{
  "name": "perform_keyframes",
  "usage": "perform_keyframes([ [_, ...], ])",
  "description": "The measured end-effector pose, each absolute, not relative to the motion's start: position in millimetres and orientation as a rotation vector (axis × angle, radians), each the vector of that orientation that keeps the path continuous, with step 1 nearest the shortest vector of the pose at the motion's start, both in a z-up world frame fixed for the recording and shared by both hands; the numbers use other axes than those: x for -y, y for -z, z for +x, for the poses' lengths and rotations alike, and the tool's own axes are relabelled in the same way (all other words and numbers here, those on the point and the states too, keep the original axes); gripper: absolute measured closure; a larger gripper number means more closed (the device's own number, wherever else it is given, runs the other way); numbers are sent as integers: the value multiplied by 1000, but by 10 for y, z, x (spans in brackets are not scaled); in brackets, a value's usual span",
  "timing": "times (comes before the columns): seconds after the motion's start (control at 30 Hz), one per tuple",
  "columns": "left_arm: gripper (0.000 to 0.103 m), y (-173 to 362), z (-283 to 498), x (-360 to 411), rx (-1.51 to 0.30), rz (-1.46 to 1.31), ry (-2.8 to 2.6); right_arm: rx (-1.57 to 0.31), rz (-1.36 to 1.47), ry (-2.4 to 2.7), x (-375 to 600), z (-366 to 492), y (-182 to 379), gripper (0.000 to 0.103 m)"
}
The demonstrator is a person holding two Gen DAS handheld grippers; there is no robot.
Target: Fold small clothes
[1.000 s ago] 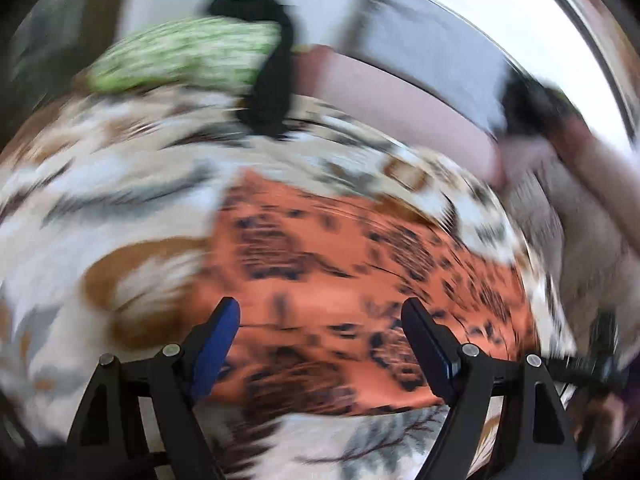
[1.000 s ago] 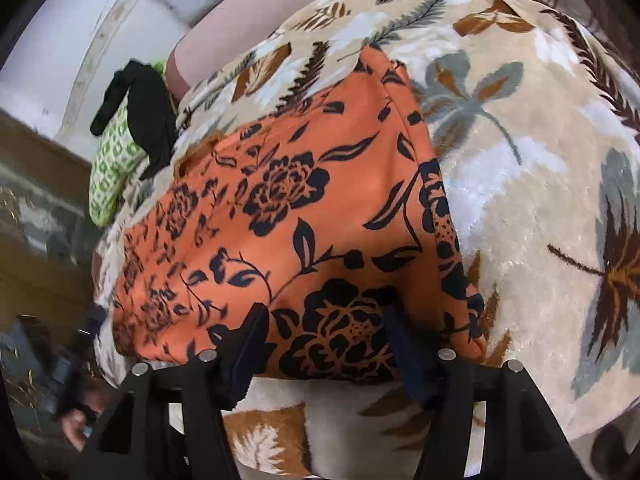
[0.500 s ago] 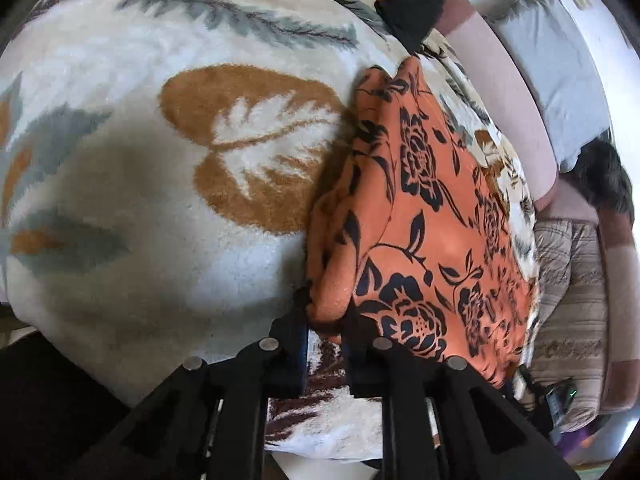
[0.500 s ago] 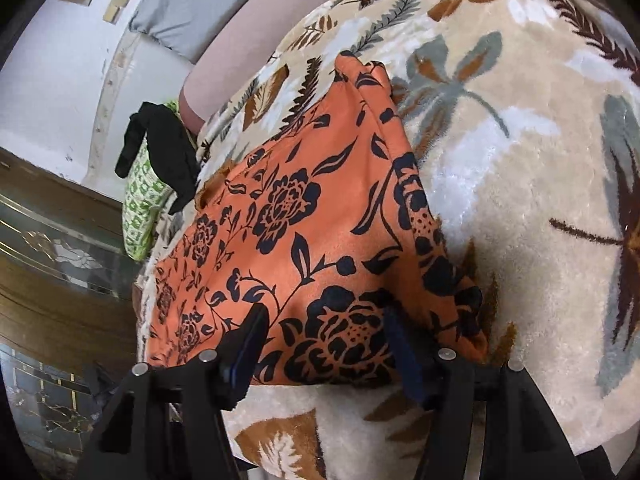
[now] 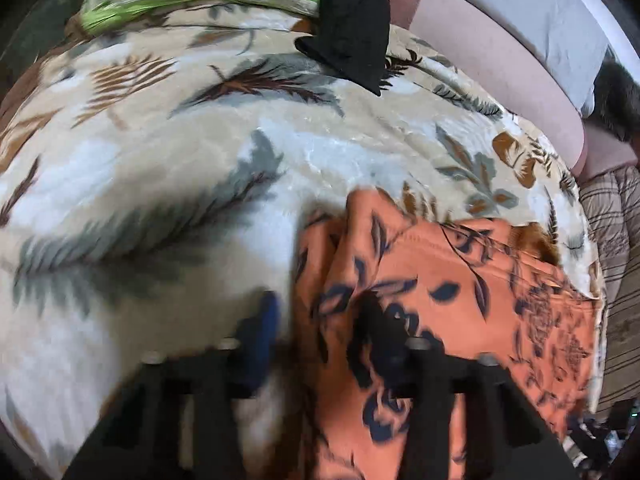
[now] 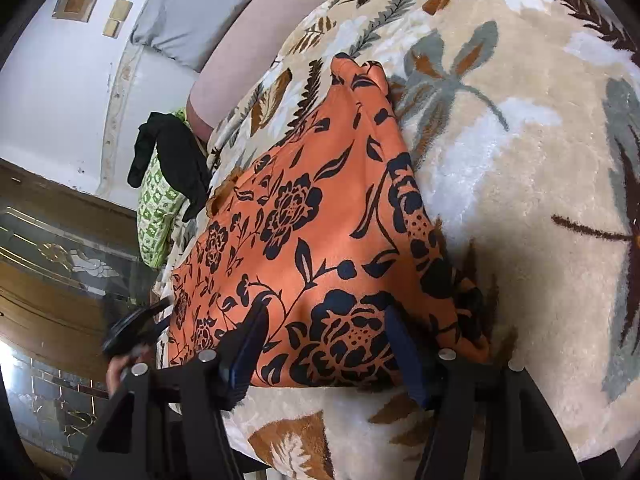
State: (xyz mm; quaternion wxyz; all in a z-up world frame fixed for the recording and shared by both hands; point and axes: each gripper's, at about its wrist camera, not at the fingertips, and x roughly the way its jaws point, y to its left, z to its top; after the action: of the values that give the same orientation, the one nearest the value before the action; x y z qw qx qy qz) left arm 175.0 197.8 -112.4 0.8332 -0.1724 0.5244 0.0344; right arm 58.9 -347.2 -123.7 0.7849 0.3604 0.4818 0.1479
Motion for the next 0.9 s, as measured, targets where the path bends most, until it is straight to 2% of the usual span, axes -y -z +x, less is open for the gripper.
perform_keyframes([
  [0.03,82,1159,1778,-1978,-1108,-351,-79,-1038,781,-324,3481,587,1240,39],
  [0.13,83,1194,1798,-2073,-1120,-431,-116,-1042,783,-333,3501,607,1254,39],
  [0.27,82,935,1691,-1932,-1066,-349,-113,-1026,753,-328,3492,612,1094,39],
  [0.3,78,924,1696,-1928,-1045,-328,-103,-987,716,-342,3494,633,960,39],
  [0.33,64,902,1709,-1921,-1031,-313,-84,-955,668,-346,3502,696,822,39],
  [0.37,57,893,1727,-1899,-1026,-295,-64,-938,638,-336,3514,750,741,39],
  [0.4,53,902,1759,-1885,-1024,-280,-62,-914,595,-310,3544,858,635,39],
  [0.57,53,980,1942,-1830,-1026,-247,-52,-911,366,-213,3621,1692,464,39],
  [0.6,57,1019,1973,-1837,-1038,-248,-53,-929,344,-205,3613,1825,512,39],
  [0.63,78,1046,1988,-1849,-1045,-245,-55,-952,312,-192,3591,1963,584,39],
  [0.67,90,1059,1995,-1855,-1048,-229,-69,-969,295,-180,3572,2035,639,39],
  [0.7,92,1072,1997,-1873,-1046,-228,-73,-990,284,-185,3540,2111,715,43],
  [0.73,93,1073,1994,-1896,-1041,-242,-74,-1020,267,-197,3486,2181,786,74],
  [0.77,94,1077,1997,-1914,-1034,-251,-78,-1032,253,-185,3471,2209,831,94],
  [0.9,94,1181,2037,-1991,-1050,-302,-87,-1070,430,-71,3817,2312,1156,96],
])
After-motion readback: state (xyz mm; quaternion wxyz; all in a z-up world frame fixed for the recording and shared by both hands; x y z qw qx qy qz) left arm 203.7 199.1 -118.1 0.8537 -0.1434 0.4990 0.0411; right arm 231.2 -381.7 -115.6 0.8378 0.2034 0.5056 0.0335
